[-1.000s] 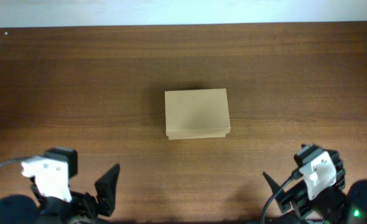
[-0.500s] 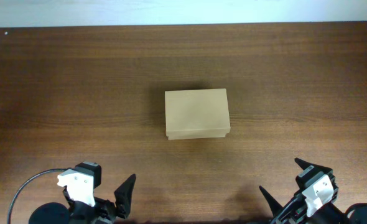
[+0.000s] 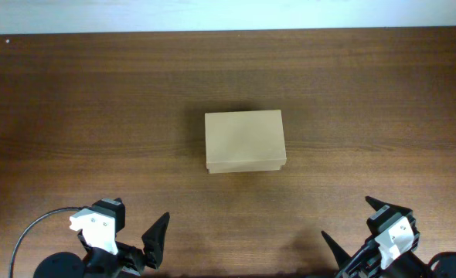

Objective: Pack container

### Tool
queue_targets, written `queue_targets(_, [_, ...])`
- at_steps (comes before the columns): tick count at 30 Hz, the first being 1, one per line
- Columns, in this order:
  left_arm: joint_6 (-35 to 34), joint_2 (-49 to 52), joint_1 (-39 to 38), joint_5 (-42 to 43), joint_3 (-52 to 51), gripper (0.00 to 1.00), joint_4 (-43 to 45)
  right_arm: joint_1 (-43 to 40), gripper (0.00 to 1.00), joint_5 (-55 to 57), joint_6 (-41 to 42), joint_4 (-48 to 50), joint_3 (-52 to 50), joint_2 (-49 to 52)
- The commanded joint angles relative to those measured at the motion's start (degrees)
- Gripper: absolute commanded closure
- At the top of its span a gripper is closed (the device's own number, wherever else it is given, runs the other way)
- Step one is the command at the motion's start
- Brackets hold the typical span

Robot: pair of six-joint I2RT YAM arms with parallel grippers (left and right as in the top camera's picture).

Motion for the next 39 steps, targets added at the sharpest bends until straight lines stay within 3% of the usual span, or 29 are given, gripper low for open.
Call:
queue_targets(1, [-0.31, -0.61, -0.22, 1.03, -0.28, 0.00, -0.02, -0.42, 0.01, -0.72, 0.83, 0.07, -0.44, -0.31])
queue_targets(6, [-0.28, -0.61, -0.22, -1.38, -0.28, 0.00, -1.66, -0.42, 0.01, -0.72, 0.83, 0.07, -0.46, -0.31])
queue_targets(15, [-0.24, -0.61, 2.21, -15.15, -2.14, 0.00, 2.47, -0.42, 0.01, -0.72, 0.83, 0.07, -0.44, -0.31])
queue_targets(22, [0.83, -3.32, 11.30, -14.60, -10.32, 0.00, 7.96, -0.42, 0.01, -0.72, 0.83, 0.07, -0.44, -0.31])
queue_targets(27, [8.81, -8.59, 15.30, -8.55, -20.15, 0.00, 14.56, -0.42, 0.01, -0.72, 0.83, 0.09, -0.44, -0.31])
queue_targets(39, [11.67, -15.98, 17.81, -7.74, -37.05, 0.00, 16.90, -0.42, 0.01, -0.72, 0.83, 0.09, -0.44, -0.31])
